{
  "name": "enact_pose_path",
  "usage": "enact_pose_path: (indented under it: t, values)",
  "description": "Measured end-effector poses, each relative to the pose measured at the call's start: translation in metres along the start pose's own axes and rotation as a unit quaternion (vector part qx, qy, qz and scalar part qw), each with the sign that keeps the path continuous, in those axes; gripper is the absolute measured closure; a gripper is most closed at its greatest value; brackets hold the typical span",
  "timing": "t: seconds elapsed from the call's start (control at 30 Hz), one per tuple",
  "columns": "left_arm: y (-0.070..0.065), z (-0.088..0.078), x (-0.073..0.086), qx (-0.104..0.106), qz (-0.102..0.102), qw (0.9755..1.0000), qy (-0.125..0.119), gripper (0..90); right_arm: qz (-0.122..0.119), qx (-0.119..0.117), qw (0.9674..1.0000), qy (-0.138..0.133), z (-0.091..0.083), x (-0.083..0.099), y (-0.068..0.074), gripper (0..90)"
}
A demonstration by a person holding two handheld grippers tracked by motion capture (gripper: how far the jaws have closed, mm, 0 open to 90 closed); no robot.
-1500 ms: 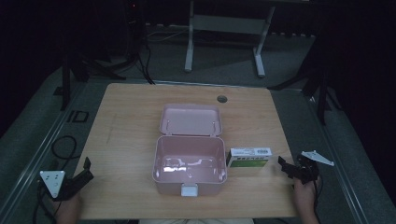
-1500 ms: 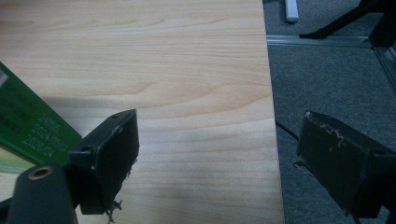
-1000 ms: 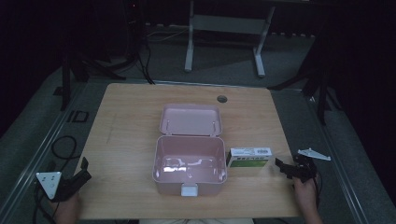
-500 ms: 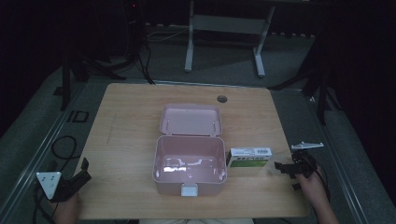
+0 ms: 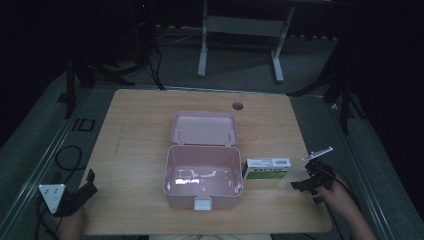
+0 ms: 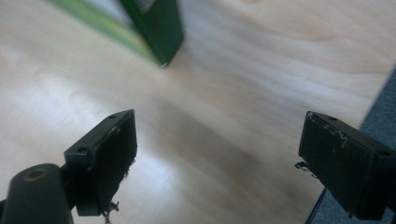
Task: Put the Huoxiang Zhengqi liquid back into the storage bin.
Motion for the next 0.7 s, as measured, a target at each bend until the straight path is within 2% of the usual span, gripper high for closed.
enact_pose_path:
  t: [0.1,0.13,0.3,0.4,0.57,0.7]
  values:
    - [0.000,0.000,0.000,0.003,-0.001,1.0000,0.002,5.3,-0.020,-0.008,0.9993,0.031,0.001,0.002,0.005,11.2]
    - [0.000,0.000,0.000,0.005,-0.001,1.0000,0.002,5.3,-0.029,-0.001,0.9986,0.044,0.001,0.003,0.007,11.2]
    - [0.000,0.001,0.001,0.010,-0.002,0.9999,0.006,6.0,-0.064,-0.006,0.9928,0.100,0.002,0.010,0.016,11.2]
    - [-0.001,0.001,0.001,0.011,0.000,0.9999,0.007,6.0,-0.081,-0.016,0.9894,0.120,0.000,0.013,0.022,11.3]
    - [-0.002,0.000,0.001,0.014,0.003,0.9999,0.007,6.0,-0.115,-0.036,0.9800,0.158,0.000,0.017,0.030,11.3]
    - [-0.002,0.001,0.001,0.013,0.003,0.9999,0.007,6.0,-0.137,-0.054,0.9705,0.191,0.002,0.020,0.036,12.9]
Point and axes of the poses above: each handheld gripper's, and its own axes: z roughly forward along the jaws, x roughly out of its underside, y roughly to its left, the point moved 7 cm from there along z, roughly forward along the jaws, and after that the axes turned 14 degrees about -x, right-handed, at the moved point
